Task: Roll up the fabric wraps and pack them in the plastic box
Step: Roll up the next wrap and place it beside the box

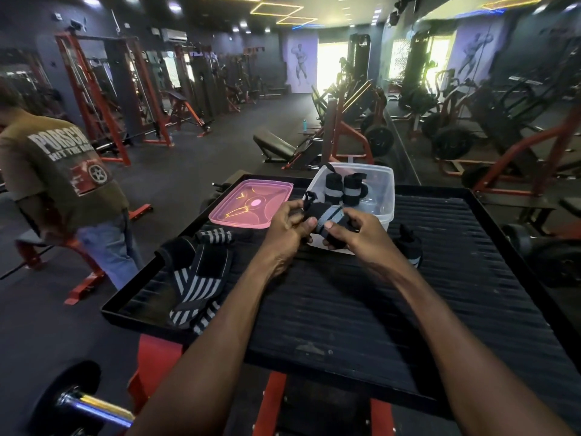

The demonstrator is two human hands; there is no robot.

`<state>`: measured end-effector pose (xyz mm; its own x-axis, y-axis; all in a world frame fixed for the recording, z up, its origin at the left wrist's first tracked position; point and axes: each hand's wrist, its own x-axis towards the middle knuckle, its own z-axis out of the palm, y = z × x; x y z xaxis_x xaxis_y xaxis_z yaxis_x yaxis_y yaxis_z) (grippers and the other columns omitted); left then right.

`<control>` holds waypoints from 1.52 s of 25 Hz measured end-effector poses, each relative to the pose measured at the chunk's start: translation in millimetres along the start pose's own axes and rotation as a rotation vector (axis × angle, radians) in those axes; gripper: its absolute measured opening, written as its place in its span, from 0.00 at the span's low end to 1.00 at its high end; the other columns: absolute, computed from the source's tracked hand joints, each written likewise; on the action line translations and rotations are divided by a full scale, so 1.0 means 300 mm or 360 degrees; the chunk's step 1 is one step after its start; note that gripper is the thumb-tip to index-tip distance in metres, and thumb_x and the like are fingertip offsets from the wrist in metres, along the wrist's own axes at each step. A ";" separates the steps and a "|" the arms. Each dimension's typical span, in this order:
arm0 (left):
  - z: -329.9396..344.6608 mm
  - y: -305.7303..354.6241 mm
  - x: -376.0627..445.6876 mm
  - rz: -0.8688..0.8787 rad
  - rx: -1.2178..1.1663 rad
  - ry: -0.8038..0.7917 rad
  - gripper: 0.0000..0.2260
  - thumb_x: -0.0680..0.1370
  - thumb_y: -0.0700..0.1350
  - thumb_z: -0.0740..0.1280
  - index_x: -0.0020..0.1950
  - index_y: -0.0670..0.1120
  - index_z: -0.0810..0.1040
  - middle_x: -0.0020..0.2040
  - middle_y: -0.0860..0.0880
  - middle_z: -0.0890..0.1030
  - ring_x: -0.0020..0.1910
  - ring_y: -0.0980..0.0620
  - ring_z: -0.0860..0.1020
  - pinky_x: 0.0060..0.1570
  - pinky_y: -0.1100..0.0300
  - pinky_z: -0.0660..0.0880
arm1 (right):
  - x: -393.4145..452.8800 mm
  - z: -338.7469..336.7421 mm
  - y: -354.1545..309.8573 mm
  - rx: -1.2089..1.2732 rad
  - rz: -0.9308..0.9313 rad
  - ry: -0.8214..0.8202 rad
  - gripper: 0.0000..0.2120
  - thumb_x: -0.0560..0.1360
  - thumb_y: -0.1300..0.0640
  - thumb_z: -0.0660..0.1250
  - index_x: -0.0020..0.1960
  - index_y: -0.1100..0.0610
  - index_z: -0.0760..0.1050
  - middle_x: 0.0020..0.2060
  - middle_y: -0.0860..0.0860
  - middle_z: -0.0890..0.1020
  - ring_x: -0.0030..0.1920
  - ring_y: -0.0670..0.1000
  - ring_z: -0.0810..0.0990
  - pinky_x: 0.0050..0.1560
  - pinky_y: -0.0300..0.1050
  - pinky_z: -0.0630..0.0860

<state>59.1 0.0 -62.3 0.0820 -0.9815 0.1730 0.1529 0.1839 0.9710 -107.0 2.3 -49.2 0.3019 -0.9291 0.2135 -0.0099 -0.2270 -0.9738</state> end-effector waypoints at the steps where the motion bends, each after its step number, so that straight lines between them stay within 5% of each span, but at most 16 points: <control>1: -0.004 0.010 0.000 -0.0015 0.0075 -0.0048 0.14 0.79 0.31 0.65 0.61 0.45 0.71 0.51 0.44 0.83 0.46 0.48 0.80 0.42 0.54 0.76 | -0.004 -0.001 -0.003 -0.0054 0.0013 -0.0008 0.07 0.78 0.61 0.70 0.55 0.60 0.80 0.46 0.61 0.85 0.41 0.57 0.83 0.49 0.57 0.81; 4: -0.023 0.024 0.001 -0.0011 0.0142 -0.0122 0.18 0.77 0.31 0.68 0.62 0.47 0.72 0.50 0.47 0.82 0.49 0.50 0.82 0.48 0.53 0.80 | -0.013 0.000 -0.011 -0.0188 0.0085 -0.0033 0.08 0.77 0.63 0.70 0.56 0.61 0.79 0.45 0.59 0.85 0.41 0.56 0.84 0.51 0.58 0.80; 8: -0.025 0.032 0.008 0.0086 -0.0072 -0.0073 0.13 0.75 0.34 0.71 0.57 0.44 0.77 0.45 0.50 0.82 0.43 0.54 0.82 0.39 0.62 0.79 | -0.011 0.004 -0.053 -0.0427 0.0074 -0.0005 0.17 0.70 0.64 0.77 0.57 0.56 0.81 0.49 0.51 0.86 0.51 0.50 0.85 0.60 0.52 0.80; 12: -0.005 0.056 0.063 0.0191 0.0090 0.0406 0.07 0.78 0.35 0.67 0.46 0.46 0.79 0.40 0.51 0.81 0.35 0.59 0.79 0.37 0.64 0.76 | -0.010 0.028 -0.065 -0.0578 0.0080 0.0130 0.21 0.65 0.59 0.80 0.53 0.46 0.77 0.48 0.47 0.84 0.50 0.48 0.83 0.59 0.53 0.79; 15: -0.011 0.049 0.106 0.0158 0.0440 0.0605 0.03 0.78 0.39 0.67 0.49 0.46 0.77 0.43 0.53 0.80 0.43 0.54 0.77 0.42 0.64 0.72 | -0.025 0.037 -0.058 -0.0643 0.0136 0.0208 0.29 0.65 0.58 0.78 0.63 0.46 0.72 0.51 0.48 0.82 0.51 0.49 0.82 0.58 0.55 0.79; 19: -0.006 0.032 0.147 -0.0083 0.0700 0.0488 0.09 0.76 0.44 0.68 0.55 0.45 0.76 0.46 0.51 0.79 0.47 0.50 0.78 0.45 0.58 0.71 | -0.017 0.038 -0.125 -0.0842 0.0095 0.0302 0.31 0.68 0.56 0.76 0.68 0.47 0.69 0.55 0.46 0.79 0.54 0.49 0.80 0.56 0.53 0.80; 22: 0.016 0.046 0.163 -0.0091 0.0710 0.0402 0.07 0.75 0.42 0.68 0.52 0.46 0.74 0.45 0.51 0.78 0.46 0.51 0.77 0.46 0.58 0.72 | 0.026 0.042 -0.179 -0.0883 0.0041 0.0394 0.28 0.67 0.51 0.76 0.65 0.47 0.72 0.54 0.44 0.81 0.50 0.51 0.82 0.44 0.57 0.84; 27: 0.030 0.059 0.196 -0.0113 0.0741 0.0364 0.08 0.70 0.43 0.68 0.49 0.46 0.76 0.47 0.50 0.80 0.47 0.49 0.78 0.49 0.52 0.76 | 0.158 0.025 -0.219 -0.1017 0.0023 0.0567 0.28 0.65 0.51 0.79 0.62 0.52 0.74 0.52 0.44 0.81 0.54 0.48 0.80 0.54 0.46 0.78; 31: 0.037 0.026 0.219 -0.0113 0.0634 0.0355 0.10 0.65 0.44 0.67 0.46 0.47 0.74 0.45 0.46 0.80 0.47 0.45 0.79 0.48 0.46 0.76 | 0.297 0.012 -0.211 -0.1063 0.0094 0.0669 0.27 0.65 0.51 0.79 0.61 0.52 0.74 0.53 0.48 0.81 0.55 0.51 0.80 0.58 0.52 0.79; 38: 0.015 -0.039 0.248 -0.0116 0.0318 0.0379 0.08 0.73 0.42 0.68 0.52 0.47 0.79 0.48 0.48 0.83 0.51 0.46 0.80 0.54 0.49 0.76 | 0.494 0.019 -0.063 -0.1550 0.0442 0.0364 0.21 0.67 0.59 0.77 0.58 0.61 0.78 0.50 0.56 0.82 0.55 0.56 0.81 0.54 0.48 0.79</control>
<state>59.1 -75.5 -59.9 0.3097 -0.9474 0.0810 -0.0276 0.0761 0.9967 -56.5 -129.3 0.4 -0.0162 -0.9949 0.0998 -0.8483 -0.0392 -0.5281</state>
